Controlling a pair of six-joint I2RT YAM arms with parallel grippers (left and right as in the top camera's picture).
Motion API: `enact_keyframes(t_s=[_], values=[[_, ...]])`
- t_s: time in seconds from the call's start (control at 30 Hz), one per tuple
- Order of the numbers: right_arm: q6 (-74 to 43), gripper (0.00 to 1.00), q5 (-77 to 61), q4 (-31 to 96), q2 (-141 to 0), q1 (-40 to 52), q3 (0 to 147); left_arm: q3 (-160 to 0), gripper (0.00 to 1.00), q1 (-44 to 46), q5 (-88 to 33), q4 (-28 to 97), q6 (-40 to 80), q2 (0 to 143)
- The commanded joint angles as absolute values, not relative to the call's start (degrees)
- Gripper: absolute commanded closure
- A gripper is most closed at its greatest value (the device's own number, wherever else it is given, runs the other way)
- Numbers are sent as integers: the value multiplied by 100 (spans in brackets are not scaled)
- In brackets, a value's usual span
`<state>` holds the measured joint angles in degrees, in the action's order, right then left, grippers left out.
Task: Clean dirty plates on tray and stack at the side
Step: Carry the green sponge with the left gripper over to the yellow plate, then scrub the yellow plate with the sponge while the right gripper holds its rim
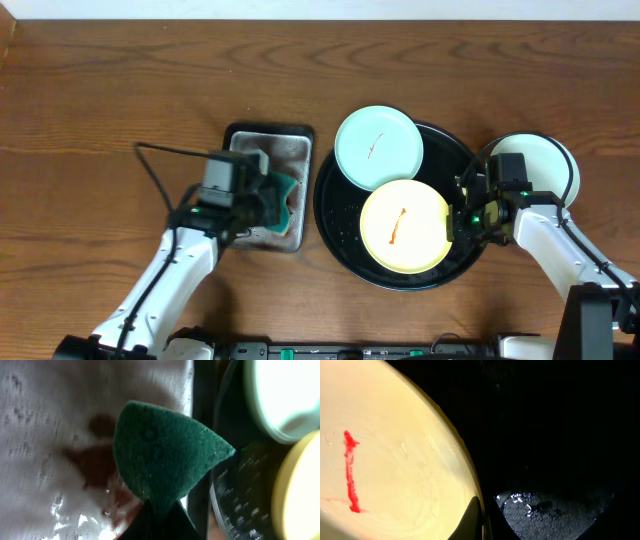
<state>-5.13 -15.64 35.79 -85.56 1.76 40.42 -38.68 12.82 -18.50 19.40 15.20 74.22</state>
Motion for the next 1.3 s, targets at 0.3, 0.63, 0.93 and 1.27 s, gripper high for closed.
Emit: enact_keyframes(t_s=[0.3, 0.63, 0.93, 1.27], values=[[-421, 99, -1997, 4237, -8593, 292, 4005, -5321, 93, 3006, -851, 2600, 1944, 7465], [-421, 99, -1999, 4217, -8593, 311, 3994, -5321, 93, 4508, -1083, 1109, 3057, 8691], [-419, 99, -1994, 4200, -8593, 311, 3994, -5323, 93, 5109, -1450, -143, 3330, 9946], [-419, 99, -1997, 4132, -8593, 311, 3994, -5378, 93, 5046, -1330, 1264, 3280, 9933]])
